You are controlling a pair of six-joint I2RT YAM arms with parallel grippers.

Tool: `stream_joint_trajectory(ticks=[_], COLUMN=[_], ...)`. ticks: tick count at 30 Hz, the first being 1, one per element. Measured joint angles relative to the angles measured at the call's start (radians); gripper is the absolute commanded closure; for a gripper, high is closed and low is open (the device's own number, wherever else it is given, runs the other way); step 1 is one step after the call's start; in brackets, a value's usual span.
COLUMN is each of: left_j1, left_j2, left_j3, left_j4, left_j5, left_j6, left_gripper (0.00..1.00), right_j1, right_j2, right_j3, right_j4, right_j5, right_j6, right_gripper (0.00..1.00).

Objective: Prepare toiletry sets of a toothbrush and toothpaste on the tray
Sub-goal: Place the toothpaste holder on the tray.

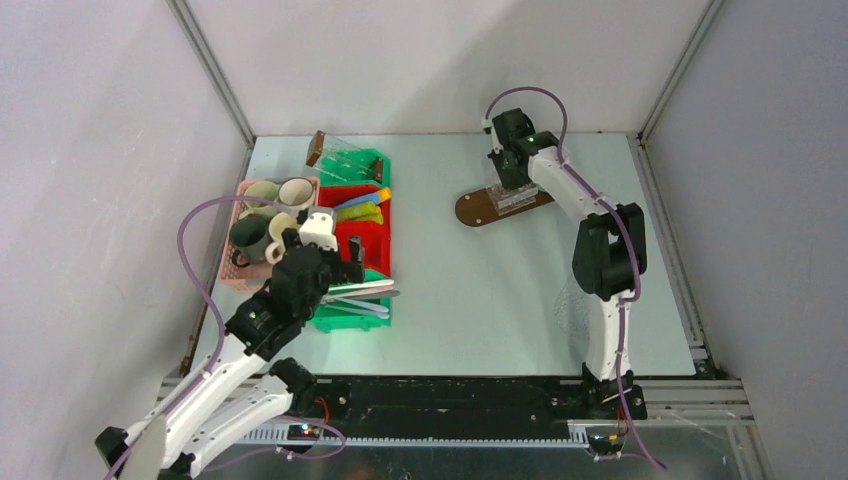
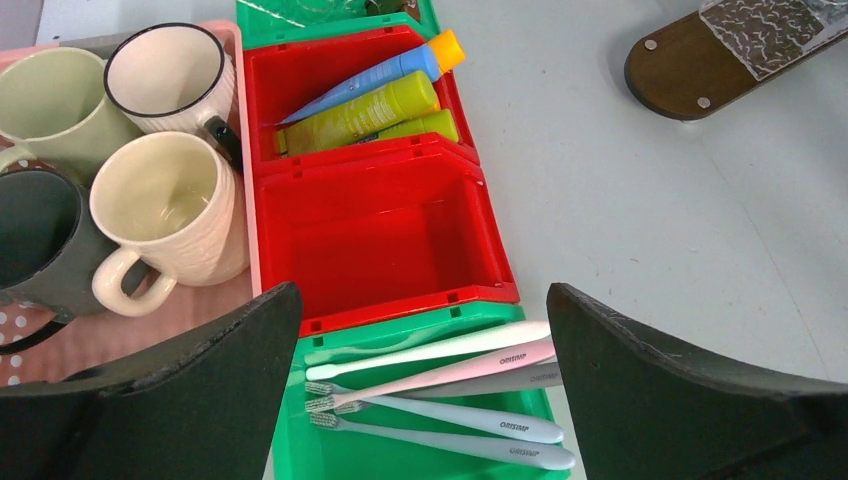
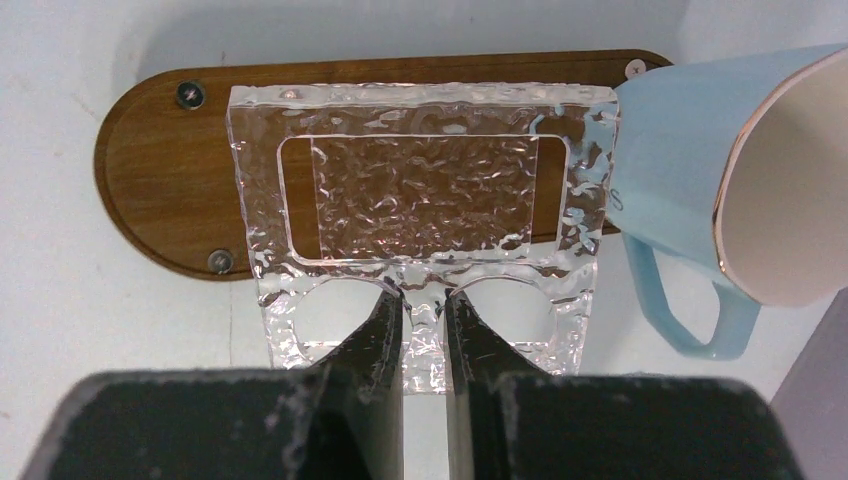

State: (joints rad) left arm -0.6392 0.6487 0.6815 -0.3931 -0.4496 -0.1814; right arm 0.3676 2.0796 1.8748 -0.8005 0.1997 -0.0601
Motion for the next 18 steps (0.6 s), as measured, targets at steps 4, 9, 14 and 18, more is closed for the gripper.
stream_joint_trajectory(ticks=[4, 9, 14, 18], left_j1=[0.0, 0.0, 0.0, 0.0], left_j2=[0.006, 0.015, 0.02, 0.025], left_j3=[0.0, 0.0, 0.0, 0.0], left_j4=[-0.006, -0.006, -0.006, -0.006], left_j5=[-0.002, -0.004, -0.005, -0.005], left_j6=[-0.006, -0.013, -0.014, -0.014], left_gripper=[0.0, 0.0, 0.0, 0.0], right_j1=[-0.023, -0.052, -0.071, -0.076], right_j2=[0.018, 0.023, 0.034, 0.04], right_j3=[0.0, 0.0, 0.0, 0.0], right_j4=[0.031, 0.063, 0.077, 0.076], right_j5=[-0.01, -0.028, -0.056, -0.077], right_j6=[0.0, 0.0, 0.0, 0.0], right_gripper=[1.0, 1.0, 1.0, 1.0])
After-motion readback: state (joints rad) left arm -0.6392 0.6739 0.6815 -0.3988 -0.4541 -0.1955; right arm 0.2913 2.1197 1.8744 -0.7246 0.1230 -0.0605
